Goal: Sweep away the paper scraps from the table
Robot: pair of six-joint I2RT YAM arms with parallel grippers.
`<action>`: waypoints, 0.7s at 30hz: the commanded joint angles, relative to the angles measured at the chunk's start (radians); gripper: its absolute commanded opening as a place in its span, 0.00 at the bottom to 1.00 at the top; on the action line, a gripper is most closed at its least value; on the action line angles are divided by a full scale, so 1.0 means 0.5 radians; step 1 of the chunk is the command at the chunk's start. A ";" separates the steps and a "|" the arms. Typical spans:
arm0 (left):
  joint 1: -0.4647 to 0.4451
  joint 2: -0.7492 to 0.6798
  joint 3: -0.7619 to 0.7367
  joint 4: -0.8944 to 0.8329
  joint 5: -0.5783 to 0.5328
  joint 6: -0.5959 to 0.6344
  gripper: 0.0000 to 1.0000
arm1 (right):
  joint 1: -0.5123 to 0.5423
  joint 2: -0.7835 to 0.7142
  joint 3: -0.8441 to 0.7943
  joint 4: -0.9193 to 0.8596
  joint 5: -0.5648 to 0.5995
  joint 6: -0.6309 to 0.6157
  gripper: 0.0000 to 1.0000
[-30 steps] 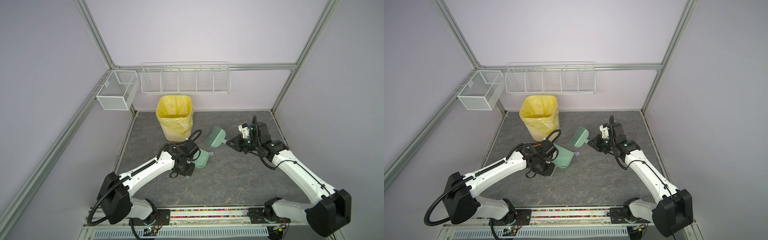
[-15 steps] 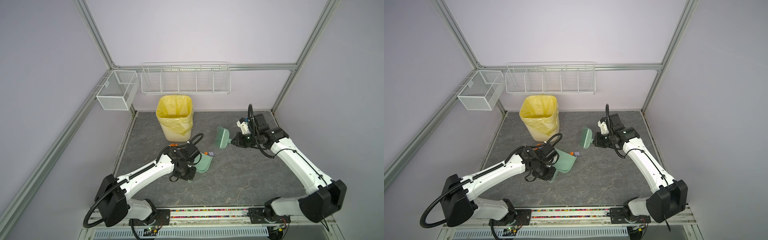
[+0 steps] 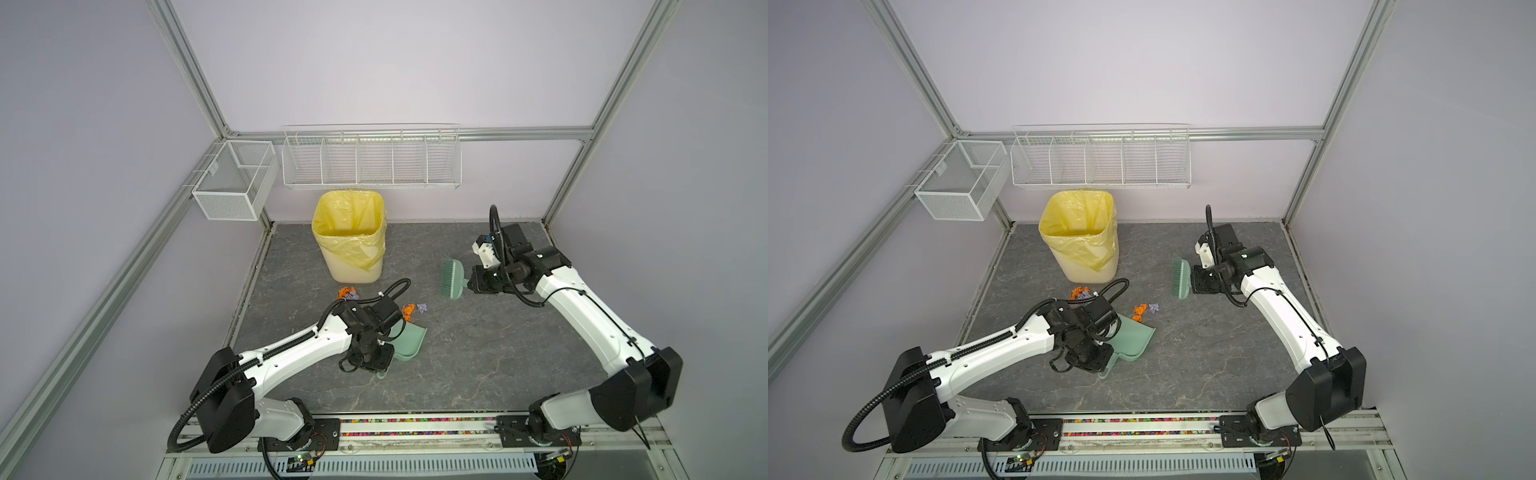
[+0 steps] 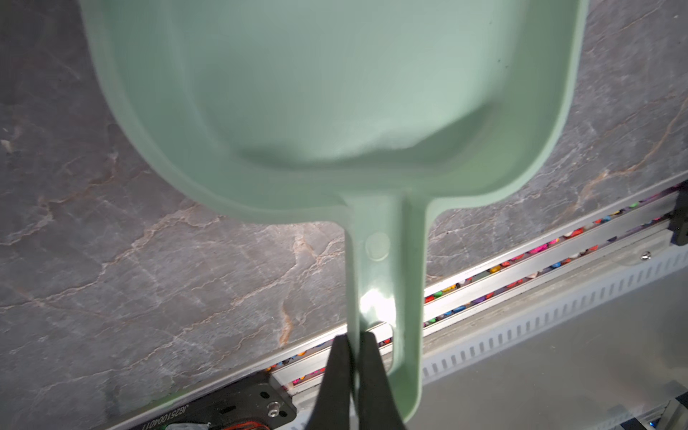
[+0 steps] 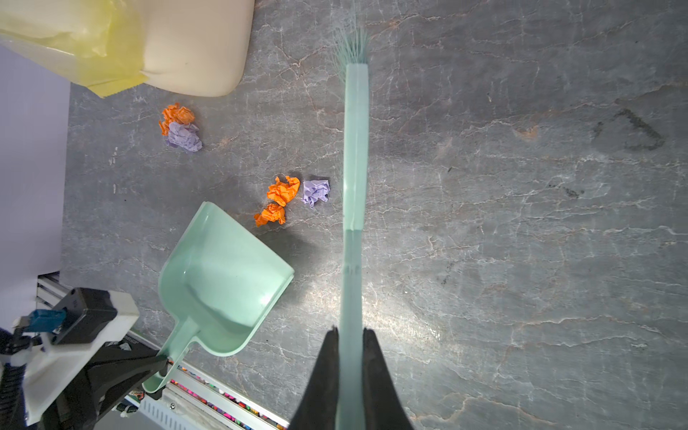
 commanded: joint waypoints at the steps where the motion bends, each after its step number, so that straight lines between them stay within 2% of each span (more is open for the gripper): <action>1: -0.006 -0.027 -0.044 0.021 0.063 -0.036 0.00 | 0.002 0.035 0.067 -0.085 0.064 -0.117 0.07; 7: -0.004 -0.027 -0.048 0.005 0.063 -0.012 0.00 | 0.066 0.127 0.184 -0.178 0.216 -0.231 0.07; 14: -0.003 -0.038 -0.092 0.024 0.120 -0.018 0.00 | 0.195 0.409 0.536 -0.377 0.455 -0.342 0.07; 21: 0.006 -0.039 -0.119 -0.004 0.065 -0.019 0.00 | 0.291 0.604 0.703 -0.393 0.508 -0.381 0.07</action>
